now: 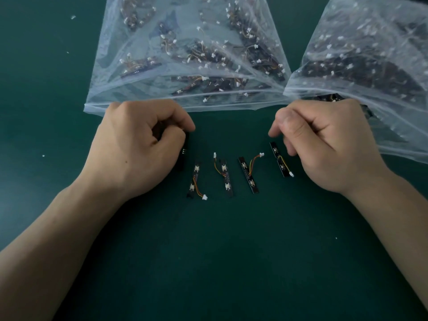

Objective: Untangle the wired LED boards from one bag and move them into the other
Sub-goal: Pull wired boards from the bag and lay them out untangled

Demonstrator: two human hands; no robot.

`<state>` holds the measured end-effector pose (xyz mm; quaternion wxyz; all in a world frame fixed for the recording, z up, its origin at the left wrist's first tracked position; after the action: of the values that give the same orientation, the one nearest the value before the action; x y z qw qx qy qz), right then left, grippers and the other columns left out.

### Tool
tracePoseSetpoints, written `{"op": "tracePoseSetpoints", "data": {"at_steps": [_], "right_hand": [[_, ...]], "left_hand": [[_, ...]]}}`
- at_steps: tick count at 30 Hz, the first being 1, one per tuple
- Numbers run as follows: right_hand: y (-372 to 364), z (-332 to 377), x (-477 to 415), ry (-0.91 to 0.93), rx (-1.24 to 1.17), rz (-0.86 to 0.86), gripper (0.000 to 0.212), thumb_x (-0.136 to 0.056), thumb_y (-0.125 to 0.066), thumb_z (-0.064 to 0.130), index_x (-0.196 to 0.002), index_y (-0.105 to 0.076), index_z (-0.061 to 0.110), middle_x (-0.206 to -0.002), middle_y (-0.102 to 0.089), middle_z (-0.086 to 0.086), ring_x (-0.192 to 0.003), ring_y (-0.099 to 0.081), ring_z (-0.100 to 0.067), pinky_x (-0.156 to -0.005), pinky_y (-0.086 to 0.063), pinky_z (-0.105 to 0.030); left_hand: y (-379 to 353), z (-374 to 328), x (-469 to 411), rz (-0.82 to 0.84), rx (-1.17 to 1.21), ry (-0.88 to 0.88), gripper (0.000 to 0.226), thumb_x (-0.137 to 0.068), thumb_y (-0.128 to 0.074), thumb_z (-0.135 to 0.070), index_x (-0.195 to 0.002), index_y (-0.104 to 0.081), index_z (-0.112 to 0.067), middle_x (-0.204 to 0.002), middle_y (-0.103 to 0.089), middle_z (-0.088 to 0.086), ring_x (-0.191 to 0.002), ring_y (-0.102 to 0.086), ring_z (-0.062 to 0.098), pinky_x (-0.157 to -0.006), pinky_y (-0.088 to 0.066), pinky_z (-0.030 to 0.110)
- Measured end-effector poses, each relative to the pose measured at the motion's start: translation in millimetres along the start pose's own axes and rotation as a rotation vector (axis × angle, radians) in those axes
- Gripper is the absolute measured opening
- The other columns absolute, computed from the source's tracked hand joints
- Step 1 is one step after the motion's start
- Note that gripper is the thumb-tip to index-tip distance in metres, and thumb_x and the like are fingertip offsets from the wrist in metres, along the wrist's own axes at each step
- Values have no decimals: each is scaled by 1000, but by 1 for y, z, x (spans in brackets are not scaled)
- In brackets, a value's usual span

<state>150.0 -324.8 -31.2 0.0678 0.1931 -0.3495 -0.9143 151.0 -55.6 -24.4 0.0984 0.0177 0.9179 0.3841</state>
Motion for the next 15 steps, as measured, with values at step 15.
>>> {"op": "tracePoseSetpoints", "data": {"at_steps": [15], "right_hand": [[1,2,0,12,6,2,41,-108,-47,36,-84,-75,20,-53,-60,-1,-49,-59,-19,-51,-42,-41]], "left_hand": [[3,-4,0,87,-45,-75,9,-76,-64,-29,-75,-73,-29,-72,-68,-15,-69,-63,13,-59,-48,29]]}}
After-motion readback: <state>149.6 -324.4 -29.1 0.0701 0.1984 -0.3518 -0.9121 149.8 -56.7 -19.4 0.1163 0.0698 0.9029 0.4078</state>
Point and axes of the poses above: each hand's wrist, its own x-axis away from the middle knuckle, its own y-axis out of the back of the hand, z = x × y, the point moved 2 cm from there along -x, towards the middle knuckle
